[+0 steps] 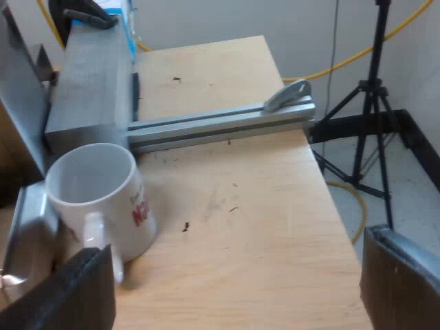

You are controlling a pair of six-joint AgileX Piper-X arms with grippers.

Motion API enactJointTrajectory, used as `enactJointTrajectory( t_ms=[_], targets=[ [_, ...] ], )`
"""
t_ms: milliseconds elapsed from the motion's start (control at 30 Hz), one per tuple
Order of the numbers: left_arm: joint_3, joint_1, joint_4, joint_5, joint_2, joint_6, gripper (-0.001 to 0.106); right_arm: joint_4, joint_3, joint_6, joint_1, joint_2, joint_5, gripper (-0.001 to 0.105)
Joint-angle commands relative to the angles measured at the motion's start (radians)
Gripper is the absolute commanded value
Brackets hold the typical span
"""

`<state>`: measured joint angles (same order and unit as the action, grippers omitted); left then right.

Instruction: Put the handle in the coffee machine

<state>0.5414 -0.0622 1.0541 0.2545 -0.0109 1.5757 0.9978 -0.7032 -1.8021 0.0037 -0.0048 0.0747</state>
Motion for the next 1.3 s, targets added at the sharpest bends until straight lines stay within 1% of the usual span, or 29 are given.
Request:
enactJointTrajectory(
  t_ms=[33,167,200,300,333,433,600,767,933,1133,1300],
  targets=[
    [-0.007,-0.009,-0.025,-0.012,-0.138,0.013,0.07,-0.005,0.002,-0.011,0.001,-0.047,-0.016,0.074],
    [-0.042,-0.011,-0.063,-0.025,-0.138,0.013,0.07,-0.006,0.029,-0.011,0.001,-0.047,-0.038,0.074],
    [-0.047,-0.011,-0.074,-0.028,-0.138,0.013,0.07,-0.006,0.056,-0.011,0.001,-0.047,-0.059,0.074],
    [-0.047,-0.011,-0.076,-0.043,-0.138,0.013,0.07,-0.006,0.089,-0.011,0.001,-0.047,-0.065,0.074],
    [-0.047,-0.011,-0.076,-0.051,-0.138,0.013,0.07,-0.006,0.093,-0.011,0.001,-0.047,-0.065,0.074],
    [-0.047,-0.011,-0.074,-0.103,-0.138,0.013,0.07,0.007,0.124,-0.011,0.001,-0.047,-0.065,0.074],
    [-0.047,-0.011,-0.074,-0.106,-0.138,0.013,0.07,0.038,0.173,-0.011,0.001,-0.047,-0.108,0.074],
    [-0.047,0.004,-0.077,-0.106,-0.136,0.013,0.07,0.038,0.173,-0.003,0.001,-0.047,-0.11,0.074],
    [-0.047,0.046,-0.079,-0.106,-0.136,0.013,0.07,0.038,0.173,-0.003,0.001,-0.047,-0.1,0.074],
    [-0.047,0.076,-0.079,-0.106,-0.141,0.013,0.07,0.036,0.173,-0.003,-0.001,-0.047,-0.1,0.074],
    [-0.047,0.079,-0.079,-0.106,-0.141,0.013,0.07,0.036,0.173,-0.003,-0.001,-0.047,-0.098,0.074]
  ],
)
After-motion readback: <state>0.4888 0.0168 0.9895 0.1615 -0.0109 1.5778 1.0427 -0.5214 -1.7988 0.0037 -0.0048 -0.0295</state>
